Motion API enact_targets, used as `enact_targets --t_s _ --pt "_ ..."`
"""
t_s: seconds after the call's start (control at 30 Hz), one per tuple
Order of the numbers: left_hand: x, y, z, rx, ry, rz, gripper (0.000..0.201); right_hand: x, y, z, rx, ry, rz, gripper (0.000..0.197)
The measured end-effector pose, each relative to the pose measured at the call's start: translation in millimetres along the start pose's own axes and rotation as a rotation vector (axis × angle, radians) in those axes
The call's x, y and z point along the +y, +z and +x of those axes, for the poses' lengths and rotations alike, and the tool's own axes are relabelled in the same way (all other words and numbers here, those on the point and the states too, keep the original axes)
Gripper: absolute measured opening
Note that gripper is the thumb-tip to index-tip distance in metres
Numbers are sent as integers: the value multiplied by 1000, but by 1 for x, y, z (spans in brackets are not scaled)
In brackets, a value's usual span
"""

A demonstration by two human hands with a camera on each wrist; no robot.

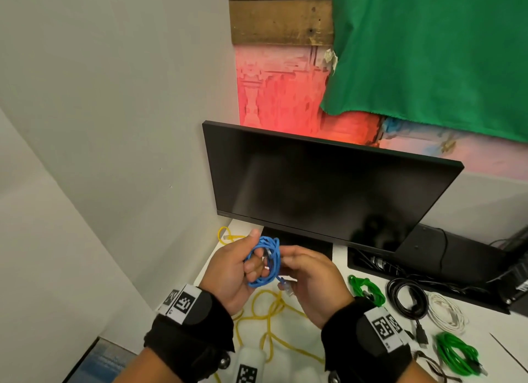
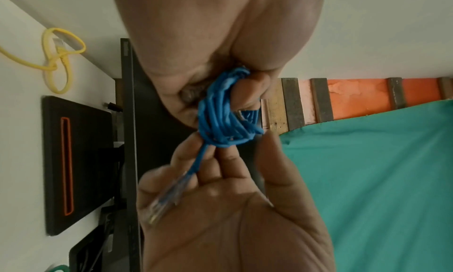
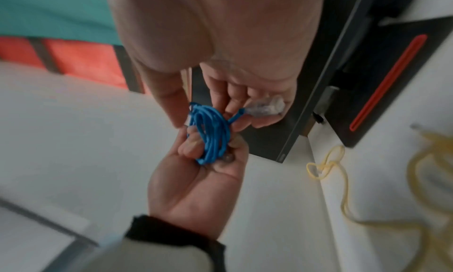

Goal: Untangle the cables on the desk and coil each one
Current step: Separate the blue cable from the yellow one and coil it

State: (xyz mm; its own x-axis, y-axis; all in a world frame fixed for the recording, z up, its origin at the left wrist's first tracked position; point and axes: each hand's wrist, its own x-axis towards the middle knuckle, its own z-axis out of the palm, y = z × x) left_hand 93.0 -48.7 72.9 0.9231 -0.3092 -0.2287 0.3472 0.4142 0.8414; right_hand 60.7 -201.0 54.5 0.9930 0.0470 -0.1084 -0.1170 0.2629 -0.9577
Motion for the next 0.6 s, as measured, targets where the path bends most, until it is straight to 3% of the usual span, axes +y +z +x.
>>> enact_targets --t_s 0.13,0.23,0.33,0.4,0.6 --pt "-3 -1 1 -17 60 78 45 3 -1 -7 -105 -81 -116 28" --pt "-9 0 -2 -67 106 134 39 0 -3 -3 -32 -111 -212 20" --pt "-11 1 -4 -118 105 205 22 -2 -8 2 25 -97 -216 31" --pt "-13 4 -3 -80 139 287 21 -2 -8 5 48 -84 -235 40" --pt "-18 11 -3 85 343 508 23 -9 -7 8 116 -134 -267 41"
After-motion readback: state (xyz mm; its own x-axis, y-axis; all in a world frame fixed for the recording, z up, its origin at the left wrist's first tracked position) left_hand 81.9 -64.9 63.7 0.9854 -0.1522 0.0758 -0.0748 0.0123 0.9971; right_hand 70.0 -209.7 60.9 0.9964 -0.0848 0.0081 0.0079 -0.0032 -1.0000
